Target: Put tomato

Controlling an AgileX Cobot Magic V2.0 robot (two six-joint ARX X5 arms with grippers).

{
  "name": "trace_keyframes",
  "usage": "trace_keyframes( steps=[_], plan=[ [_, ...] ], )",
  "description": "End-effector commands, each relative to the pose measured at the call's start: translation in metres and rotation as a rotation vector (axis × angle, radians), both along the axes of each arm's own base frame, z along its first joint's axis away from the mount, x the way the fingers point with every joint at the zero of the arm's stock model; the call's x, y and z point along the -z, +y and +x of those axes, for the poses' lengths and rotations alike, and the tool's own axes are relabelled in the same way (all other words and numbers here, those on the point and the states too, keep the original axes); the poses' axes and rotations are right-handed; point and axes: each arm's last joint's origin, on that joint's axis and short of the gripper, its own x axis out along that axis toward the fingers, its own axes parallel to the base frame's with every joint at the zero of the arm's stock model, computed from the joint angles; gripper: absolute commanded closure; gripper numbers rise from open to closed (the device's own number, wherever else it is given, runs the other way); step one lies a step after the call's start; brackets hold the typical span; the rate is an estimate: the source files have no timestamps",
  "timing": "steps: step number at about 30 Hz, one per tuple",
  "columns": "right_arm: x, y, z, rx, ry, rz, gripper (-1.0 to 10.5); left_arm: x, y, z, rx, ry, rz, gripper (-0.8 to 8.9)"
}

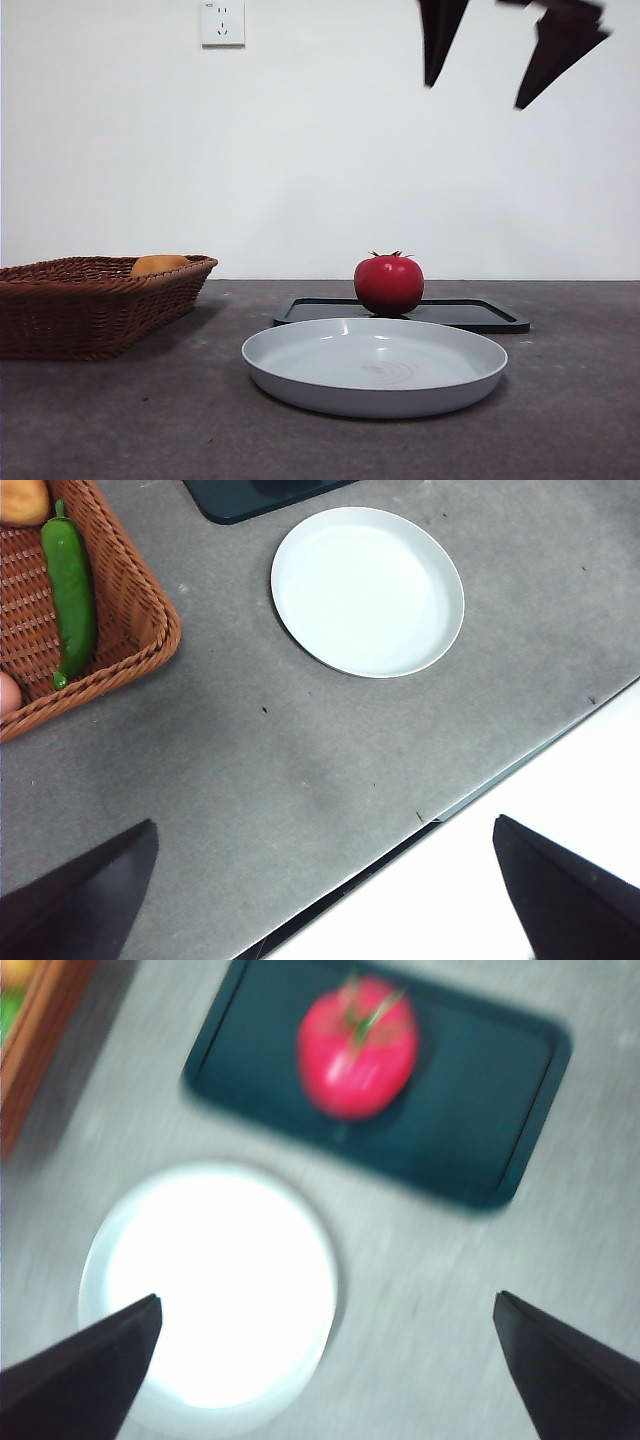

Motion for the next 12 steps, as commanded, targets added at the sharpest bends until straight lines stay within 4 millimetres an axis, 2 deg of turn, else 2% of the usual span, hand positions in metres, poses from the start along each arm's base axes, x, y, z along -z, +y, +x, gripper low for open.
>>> trace_keyframes(
  steps=[1,8,12],
  plan=[
    [0.009,-0.001,-0.042,-0.068,-0.008,0.000,3.0,-0.002,-0.001,0.000,0.018,-0.019,0.008,2.21],
    [0.019,-0.013,-0.135,-0.105,-0.050,0.129,3.0,-0.002,-0.001,0.000,0.021,-0.021,0.010,2.21],
    [0.025,-0.026,-0.170,-0.106,-0.080,0.184,3.0,-0.002,-0.001,0.000,0.023,-0.023,0.011,2.21]
  ],
)
